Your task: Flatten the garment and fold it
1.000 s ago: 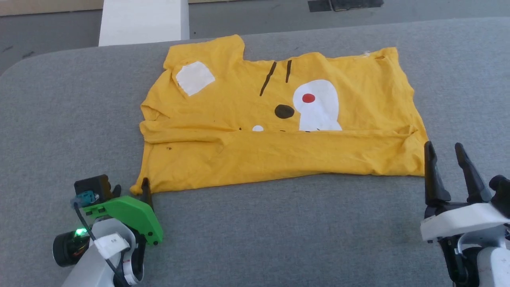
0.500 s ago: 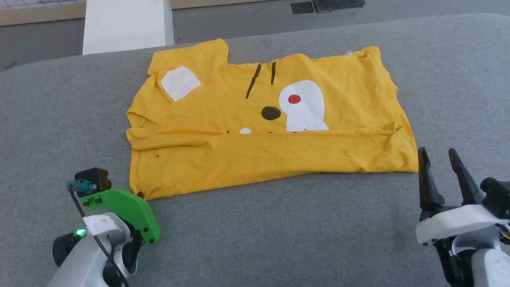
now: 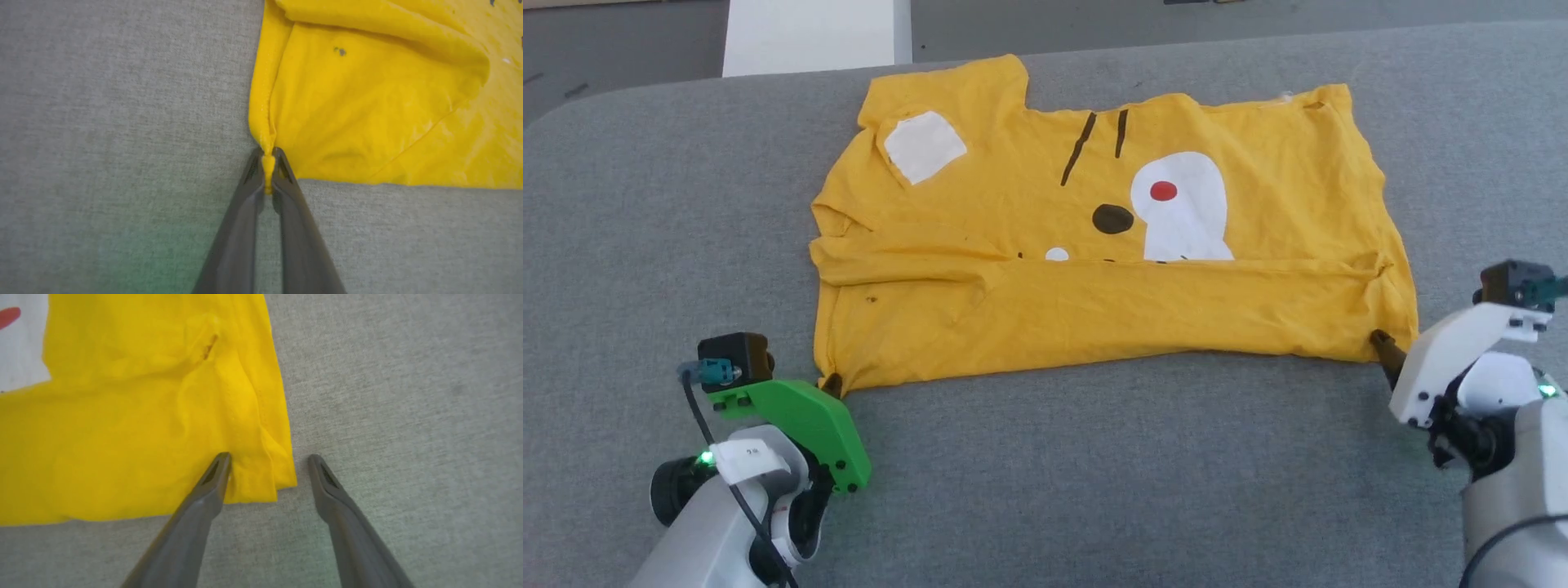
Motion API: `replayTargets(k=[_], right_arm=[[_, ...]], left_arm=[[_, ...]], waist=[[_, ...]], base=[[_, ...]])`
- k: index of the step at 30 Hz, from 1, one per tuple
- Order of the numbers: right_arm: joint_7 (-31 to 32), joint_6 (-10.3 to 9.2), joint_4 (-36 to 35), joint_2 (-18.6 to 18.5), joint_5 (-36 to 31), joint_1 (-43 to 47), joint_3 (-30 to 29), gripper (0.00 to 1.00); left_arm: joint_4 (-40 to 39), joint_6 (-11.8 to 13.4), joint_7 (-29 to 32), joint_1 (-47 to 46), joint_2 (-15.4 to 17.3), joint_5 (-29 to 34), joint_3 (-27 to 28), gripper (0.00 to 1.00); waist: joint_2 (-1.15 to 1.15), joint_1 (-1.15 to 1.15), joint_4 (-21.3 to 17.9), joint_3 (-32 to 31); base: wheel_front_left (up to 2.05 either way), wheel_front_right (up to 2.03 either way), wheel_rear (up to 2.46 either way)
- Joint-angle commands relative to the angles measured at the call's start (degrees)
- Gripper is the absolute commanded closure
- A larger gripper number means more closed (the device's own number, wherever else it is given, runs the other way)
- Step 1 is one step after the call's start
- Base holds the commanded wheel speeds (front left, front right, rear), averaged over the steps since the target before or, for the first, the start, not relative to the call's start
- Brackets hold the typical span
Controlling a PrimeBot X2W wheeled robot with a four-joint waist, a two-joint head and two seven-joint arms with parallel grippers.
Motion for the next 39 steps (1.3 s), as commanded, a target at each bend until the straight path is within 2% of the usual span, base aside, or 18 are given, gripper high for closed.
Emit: replayTargets(k=[1,2,3,4,6,8,11,15,21,27,33,39], right_arm=[[4.01,-0.08,1.05,0.25,-0.60,-0.75,-0.18,0.01],[6.46,-0.08,1.12,0.25,-0.76,-1.08,-0.26,0.61],[8.92,-0.08,0.77,0.26,-1.24,-1.33,-0.51,0.76],[10.42,-0.08,0.23,0.26,-1.75,-1.44,-0.77,1.00],[12.68,-0.08,-1.30,0.26,-1.97,-1.31,-1.35,1.00],[11.79,-0.08,-3.84,0.26,-2.24,-0.83,-1.74,1.00],[6.14,-0.08,-8.11,0.26,-0.69,0.89,-1.08,1.00],[0.41,-0.08,-12.59,0.26,2.26,5.64,-0.89,1.00],[-0.94,-0.08,-18.75,0.27,5.21,14.78,-2.77,1.00],[2.01,-0.08,-21.36,0.27,8.40,22.58,-4.97,1.00],[0.35,-0.08,-16.95,0.27,10.33,25.36,-4.48,1.00],[-3.91,-0.08,-9.00,0.27,10.19,24.38,-2.84,1.00]], left_arm=[[1.01,-0.36,0.28,0.63,-0.66,0.58,-1.00,1.00],[1.04,-0.48,0.15,0.58,-0.70,0.61,-1.08,1.00],[1.07,-0.64,-0.04,0.52,-0.71,0.69,-1.19,1.00],[1.09,-0.76,-0.28,0.47,-0.74,0.76,-1.25,1.00],[1.13,-0.86,-1.56,0.34,-0.71,1.35,-1.27,1.00],[1.27,-0.45,-3.83,0.20,-0.39,2.72,-1.12,1.00],[0.88,0.65,-8.30,0.77,-0.11,4.82,-0.54,1.00],[-1.46,3.09,-11.22,4.27,0.70,6.24,0.14,1.00],[-9.02,7.62,-8.48,12.63,3.32,6.94,-0.41,1.00],[-14.31,9.70,-5.69,19.29,3.30,5.22,-1.56,1.00],[-12.54,8.52,-4.34,21.20,2.61,3.80,-3.23,1.00],[-7.01,4.07,-5.72,19.00,0.87,2.91,-4.94,1.00]], waist=[[0.00,0.00,0.50,0.30],[0.00,0.00,0.63,0.33],[0.00,0.00,0.76,0.34],[0.00,0.00,0.86,0.32],[0.00,0.00,1.08,0.05],[0.00,0.00,1.25,-0.54],[0.00,0.00,1.28,-2.13],[0.00,0.00,1.19,-4.60],[0.00,0.00,1.41,-7.14],[0.00,0.00,1.68,-7.87],[0.00,0.00,1.80,-7.18],[0.00,0.00,2.02,-6.35]], base=[[0.00,0.00,0.00],[0.00,0.00,0.00],[0.00,0.00,0.00],[0.00,0.00,0.00],[0.00,0.00,0.00],[0.00,0.00,0.00],[0.00,0.00,0.00],[0.00,0.00,0.00],[0.00,0.00,0.00],[0.00,0.00,0.00],[0.00,0.00,0.00],[0.00,0.00,0.00]])
